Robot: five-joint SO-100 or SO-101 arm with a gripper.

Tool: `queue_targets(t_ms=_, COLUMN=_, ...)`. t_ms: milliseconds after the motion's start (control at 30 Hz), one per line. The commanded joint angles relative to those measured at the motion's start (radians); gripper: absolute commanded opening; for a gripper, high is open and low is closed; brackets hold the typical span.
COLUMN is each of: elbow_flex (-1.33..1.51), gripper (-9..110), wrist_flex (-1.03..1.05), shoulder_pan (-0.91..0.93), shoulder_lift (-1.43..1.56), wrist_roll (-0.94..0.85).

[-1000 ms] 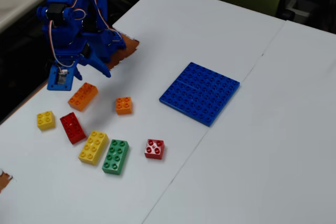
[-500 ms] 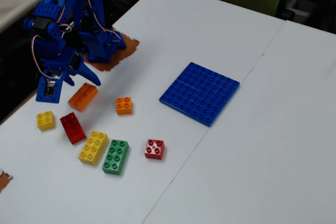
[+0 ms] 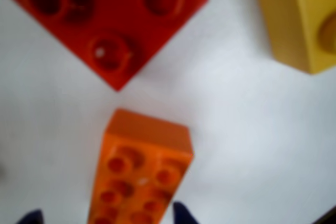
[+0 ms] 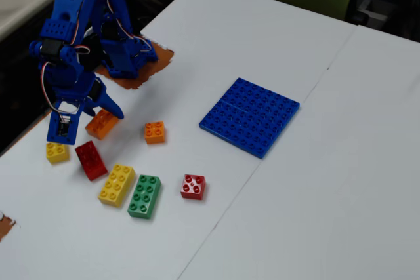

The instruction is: Pick up the 2x4 orange block and go up the 8x8 blue block.

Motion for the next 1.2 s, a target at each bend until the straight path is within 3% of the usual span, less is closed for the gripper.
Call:
queue_targets(t_ms=0, elbow_flex=-0.051, gripper=30, wrist_flex=-0.015, shoulder_pan=0.026, shoulder_lift=-0.005, wrist_roll=-0.028)
queue_targets(t_ms=300, elbow_flex=-0.044, gripper=29, wrist_flex=-0.041, shoulder_pan=0.063, shoulder_lift=-0.011, wrist_roll=-0.086)
queue_targets(t_ms=833, elbow_flex=0.015, gripper=22, wrist_flex=-0.061, shoulder_pan=-0.035, shoulder_lift=-0.014, wrist_roll=0.003)
queue_targets(t_ms=1167, elbow_flex=0.043, gripper=9, wrist_flex=-0.071, shoulder_pan=-0.048, shoulder_lift=0.003, wrist_roll=-0.029)
